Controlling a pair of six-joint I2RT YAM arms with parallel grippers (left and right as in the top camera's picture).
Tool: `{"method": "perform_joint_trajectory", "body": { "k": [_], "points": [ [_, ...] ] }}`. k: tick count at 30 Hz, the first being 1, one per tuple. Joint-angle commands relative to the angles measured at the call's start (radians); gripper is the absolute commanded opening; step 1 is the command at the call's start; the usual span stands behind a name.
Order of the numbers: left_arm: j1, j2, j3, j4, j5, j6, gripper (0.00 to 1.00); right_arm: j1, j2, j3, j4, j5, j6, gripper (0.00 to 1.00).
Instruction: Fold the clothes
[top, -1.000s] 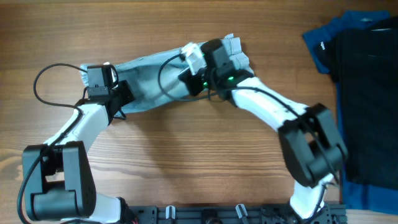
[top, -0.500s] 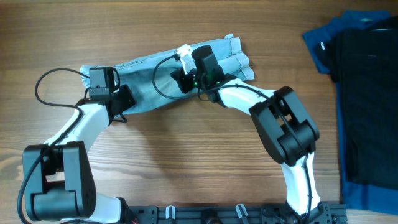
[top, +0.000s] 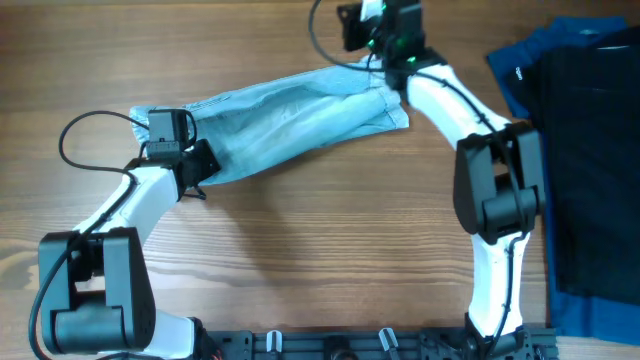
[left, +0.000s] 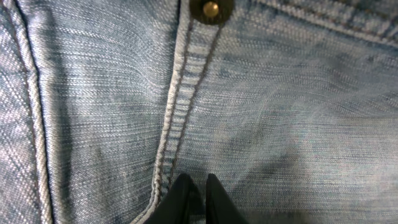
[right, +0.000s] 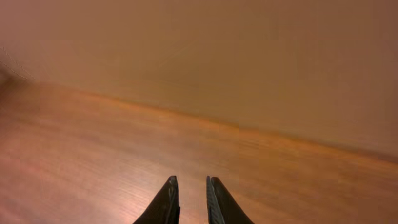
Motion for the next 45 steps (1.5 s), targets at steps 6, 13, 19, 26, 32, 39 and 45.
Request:
{"method": "perform_joint_trajectory", "body": {
  "k": [6,13,19,26,32,39,45],
  "points": [
    [-0.004,0.013,0.000,0.005,-0.032,-0.013,0.12,-0.028,0.005,0.043,-0.478,0.005,-0.011,0.67],
    [-0.004,0.013,0.000,0.006,-0.032,-0.013,0.13,-0.056,0.011,0.037,-0.526,0.136,0.151,0.68],
    [-0.004,0.013,0.000,0.018,-0.032,-0.013,0.13,-0.056,0.062,0.015,-0.525,0.132,0.199,0.52],
    [-0.004,0.013,0.000,0.022,-0.032,-0.013,0.13,-0.056,0.074,0.019,-0.514,0.069,0.195,0.16],
    [-0.004,0.013,0.000,0.027,-0.032,-0.013,0.13,-0.054,0.061,0.084,-0.463,0.002,0.147,0.04],
    [-0.004,0.013,0.000,0.027,-0.032,-0.013,0.13,-0.040,0.063,0.113,-0.336,0.219,0.492,0.04],
    [-0.004,0.013,0.000,0.033,-0.027,-0.013,0.13,-0.026,0.063,0.113,-0.326,0.239,0.509,0.70]
  ]
}}
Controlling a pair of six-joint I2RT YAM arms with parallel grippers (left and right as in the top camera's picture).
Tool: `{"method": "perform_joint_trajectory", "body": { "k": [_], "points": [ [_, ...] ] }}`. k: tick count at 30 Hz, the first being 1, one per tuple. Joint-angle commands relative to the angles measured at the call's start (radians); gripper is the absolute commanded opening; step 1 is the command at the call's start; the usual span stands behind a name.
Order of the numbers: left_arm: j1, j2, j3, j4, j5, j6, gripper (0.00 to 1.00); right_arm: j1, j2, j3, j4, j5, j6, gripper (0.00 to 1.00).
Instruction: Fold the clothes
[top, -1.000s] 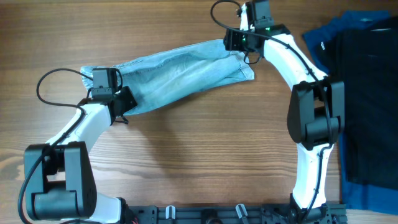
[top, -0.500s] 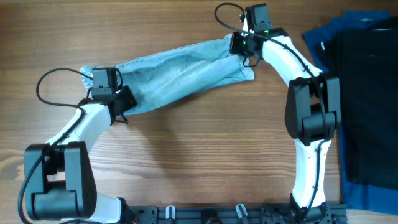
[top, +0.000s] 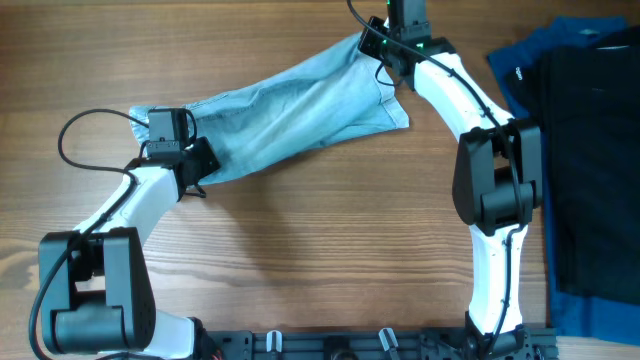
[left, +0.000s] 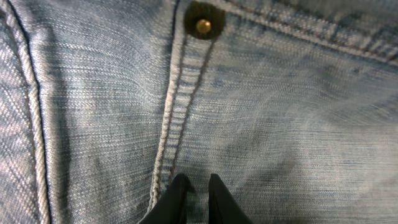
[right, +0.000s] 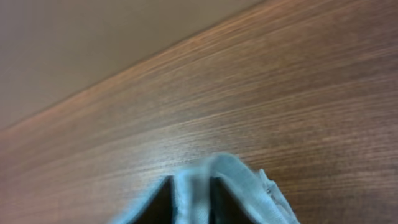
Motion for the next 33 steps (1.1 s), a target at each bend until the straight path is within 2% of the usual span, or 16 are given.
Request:
{"method": "perform_joint_trajectory", "body": {
  "k": [1,2,6,9,11,12,13,14,16,21,22,23,24,33],
  "points": [
    [-0.003,0.013,0.000,0.003,-0.015,-0.013,0.13,-0.002,-0.001,0.024,-0.067,0.047,0.027,0.88],
    [-0.003,0.013,0.000,0.003,-0.009,-0.013,0.13,-0.007,-0.009,0.033,-0.115,0.025,-0.026,1.00],
    [-0.003,0.013,0.000,0.003,-0.005,-0.013,0.13,-0.030,-0.067,0.064,-0.323,0.015,-0.176,0.99],
    [-0.003,0.013,0.000,0.004,-0.005,-0.013,0.13,-0.051,-0.094,0.064,-0.417,0.008,-0.362,1.00],
    [-0.003,0.013,0.000,0.004,-0.005,-0.013,0.13,-0.063,-0.089,0.051,-0.452,-0.038,-0.445,0.88],
    [-0.003,0.013,0.000,0.004,-0.005,-0.013,0.13,-0.063,-0.085,0.041,-0.457,-0.068,-0.476,0.78],
    [-0.003,0.013,0.000,0.003,-0.004,-0.013,0.13,-0.063,-0.079,0.016,-0.448,-0.101,-0.502,0.64],
    [-0.003,0.013,0.000,0.004,-0.001,-0.013,0.13,-0.062,-0.079,0.000,-0.432,-0.109,-0.506,0.57],
    [-0.003,0.013,0.000,0.003,0.004,-0.013,0.13,-0.062,-0.076,-0.045,-0.381,-0.123,-0.505,0.48],
    [-0.003,0.013,0.000,0.004,0.006,-0.013,0.13,-0.062,-0.066,-0.127,-0.317,-0.196,-0.553,0.34],
    [-0.003,0.013,0.000,0.004,0.006,-0.013,0.13,-0.062,-0.064,-0.131,-0.317,-0.203,-0.562,0.26],
    [-0.003,0.013,0.000,0.004,0.006,-0.013,0.13,-0.062,-0.064,-0.132,-0.319,-0.203,-0.562,0.13],
    [-0.003,0.013,0.000,0.004,0.006,-0.013,0.13,-0.062,-0.065,-0.131,-0.326,-0.203,-0.557,0.04],
    [-0.003,0.013,0.000,-0.001,0.003,-0.006,0.12,-0.132,-0.191,-0.093,-0.629,-0.130,-0.554,0.04]
  ]
}}
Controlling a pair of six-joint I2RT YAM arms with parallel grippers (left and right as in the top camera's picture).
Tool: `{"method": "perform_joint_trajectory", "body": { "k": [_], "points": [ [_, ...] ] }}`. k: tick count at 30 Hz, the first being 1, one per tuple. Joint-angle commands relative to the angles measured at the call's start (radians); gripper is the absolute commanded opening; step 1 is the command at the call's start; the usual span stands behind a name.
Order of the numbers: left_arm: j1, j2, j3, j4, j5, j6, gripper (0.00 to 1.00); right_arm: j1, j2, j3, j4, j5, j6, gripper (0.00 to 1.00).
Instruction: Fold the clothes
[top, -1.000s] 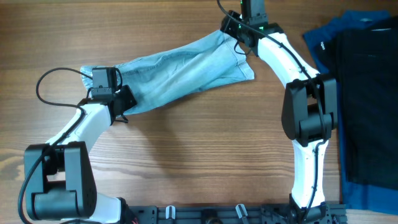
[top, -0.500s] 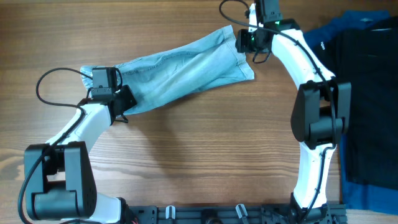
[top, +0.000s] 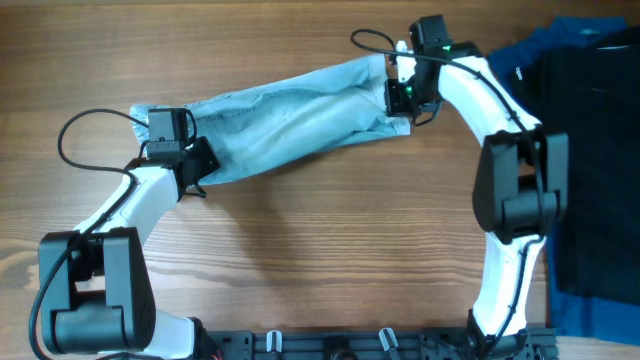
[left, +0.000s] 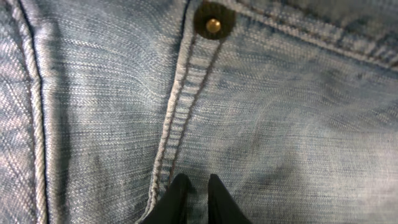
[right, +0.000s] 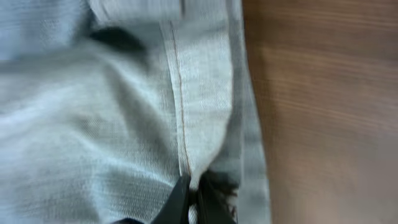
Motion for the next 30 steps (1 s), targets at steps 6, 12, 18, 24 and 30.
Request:
{"method": "perform_joint_trajectory", "body": {
  "k": [6,12,18,24,30],
  "points": [
    [-0.003,0.013,0.000,-0.051,-0.092,0.030,0.11,-0.128,-0.065,0.014,-0.104,0.063,-0.037,0.04],
    [-0.003,0.013,0.000,-0.061,-0.097,0.051,0.13,-0.135,-0.065,-0.071,-0.084,0.067,-0.058,0.23],
    [-0.003,0.013,0.000,-0.062,-0.097,0.051,0.14,-0.134,-0.078,-0.023,-0.065,-0.006,-0.077,0.71],
    [-0.003,0.013,0.000,-0.062,-0.096,0.051,0.14,-0.044,-0.083,0.044,0.022,-0.097,-0.097,0.04],
    [-0.003,0.013,0.000,-0.062,-0.096,0.051,0.14,0.080,-0.034,0.044,0.045,-0.031,-0.096,0.04]
  ]
}}
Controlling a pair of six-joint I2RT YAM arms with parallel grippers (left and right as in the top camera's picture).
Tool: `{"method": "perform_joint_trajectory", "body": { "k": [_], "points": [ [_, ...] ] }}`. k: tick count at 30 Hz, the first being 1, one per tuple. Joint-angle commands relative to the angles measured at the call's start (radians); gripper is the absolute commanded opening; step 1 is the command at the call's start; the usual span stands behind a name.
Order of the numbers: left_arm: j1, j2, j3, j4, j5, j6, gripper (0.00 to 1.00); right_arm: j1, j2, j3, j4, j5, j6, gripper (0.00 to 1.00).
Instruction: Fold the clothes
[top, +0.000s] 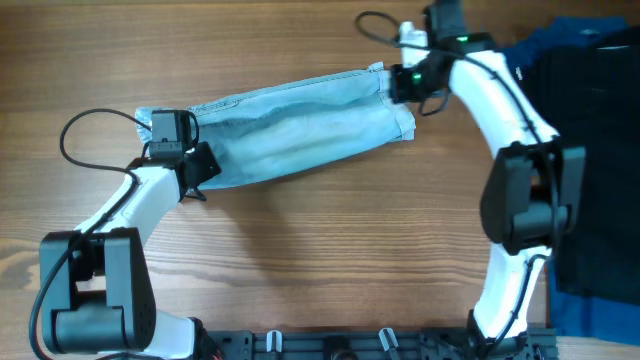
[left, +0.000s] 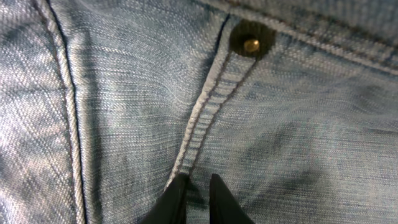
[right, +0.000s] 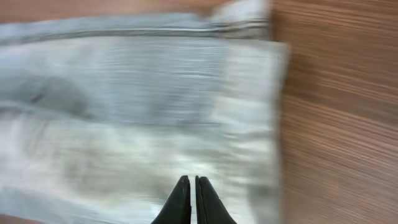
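Observation:
Light blue jeans lie stretched across the table, waist at the left and leg hem at the right. My left gripper is shut on the denim at the waist end, just below a seam and a brass rivet; in the overhead view the left gripper sits at the jeans' lower left edge. My right gripper is shut, fingertips pressed together with no cloth seen between them, hovering over the leg near the hem. Overhead, the right gripper is at the hem's far corner.
A pile of dark blue and black clothing covers the table's right side, close to the right arm. Bare wooden table lies in front of the jeans. A black cable loops beside the left arm.
The hem end of the jeans now lies flatter and straighter. My right gripper, shut on the hem cloth before, now shows no cloth between its fingers. The left gripper still holds the waist.
The left gripper held the waist throughout. The right gripper held the leg end raised at the far side, then pulled up toward the back, then lower near the hem. Now the leg lies flat to the right and the right gripper is shut without cloth.

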Motion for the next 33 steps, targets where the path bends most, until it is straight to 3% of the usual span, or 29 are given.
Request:
{"method": "perform_joint_trajectory", "body": {
  "k": [1,8,13,24,33],
  "points": [
    [0.006,0.013,-0.001,-0.008,-0.050,0.016,0.14,0.073,0.034,0.019,-0.004,0.015,-0.013,0.04],
    [0.006,0.013,-0.001,-0.004,-0.050,0.013,0.13,0.204,0.115,0.019,0.074,0.005,0.018,0.04],
    [0.006,0.013,-0.001,-0.004,-0.050,0.013,0.14,0.216,0.174,0.019,0.182,0.008,0.048,0.04],
    [0.006,0.013,-0.001,0.000,-0.050,0.013,0.14,0.170,0.238,0.019,0.528,0.050,0.266,0.04],
    [0.006,0.013,-0.001,0.000,-0.050,0.013,0.14,0.045,0.337,0.019,0.568,0.076,0.335,0.04]
  ]
}}
